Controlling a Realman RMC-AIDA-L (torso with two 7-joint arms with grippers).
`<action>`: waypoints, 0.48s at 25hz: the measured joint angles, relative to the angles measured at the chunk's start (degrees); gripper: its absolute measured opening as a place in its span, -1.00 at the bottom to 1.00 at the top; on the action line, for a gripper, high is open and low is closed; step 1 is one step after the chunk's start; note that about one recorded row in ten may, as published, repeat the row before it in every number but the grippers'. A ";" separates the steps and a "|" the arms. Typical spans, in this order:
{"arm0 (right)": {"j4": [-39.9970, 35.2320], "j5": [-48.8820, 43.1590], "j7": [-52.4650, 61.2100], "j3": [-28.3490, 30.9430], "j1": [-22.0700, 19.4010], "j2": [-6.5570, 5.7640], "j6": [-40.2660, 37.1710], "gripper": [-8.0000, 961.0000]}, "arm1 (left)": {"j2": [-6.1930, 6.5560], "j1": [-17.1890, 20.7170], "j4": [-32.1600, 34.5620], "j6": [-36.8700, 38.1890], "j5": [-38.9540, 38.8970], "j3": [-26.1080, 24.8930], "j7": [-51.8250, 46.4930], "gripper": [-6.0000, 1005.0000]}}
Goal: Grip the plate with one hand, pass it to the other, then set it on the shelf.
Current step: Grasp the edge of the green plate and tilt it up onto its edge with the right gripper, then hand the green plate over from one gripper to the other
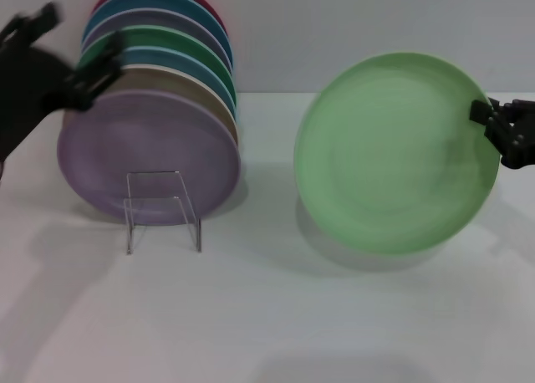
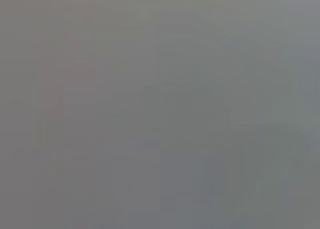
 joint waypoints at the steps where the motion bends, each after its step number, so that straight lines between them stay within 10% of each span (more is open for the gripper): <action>1: 0.00 0.00 0.00 0.00 0.00 0.00 0.00 -0.92 | 0.00 0.00 0.00 0.00 0.00 0.00 0.00 0.58; 2: -1.36 1.00 -3.17 -0.35 0.47 0.07 -0.70 -0.92 | 4.13 -1.10 -11.47 -12.90 -0.01 1.36 -1.08 0.58; 5: -3.44 2.82 -7.07 -1.24 1.26 0.13 -1.22 -0.92 | 5.10 -2.47 -20.39 -24.52 -0.04 1.42 0.37 0.53; 12: -7.17 4.70 -15.07 -3.43 3.36 0.12 -1.39 -0.91 | 0.48 -6.03 -31.47 -48.41 -9.78 0.23 17.10 0.46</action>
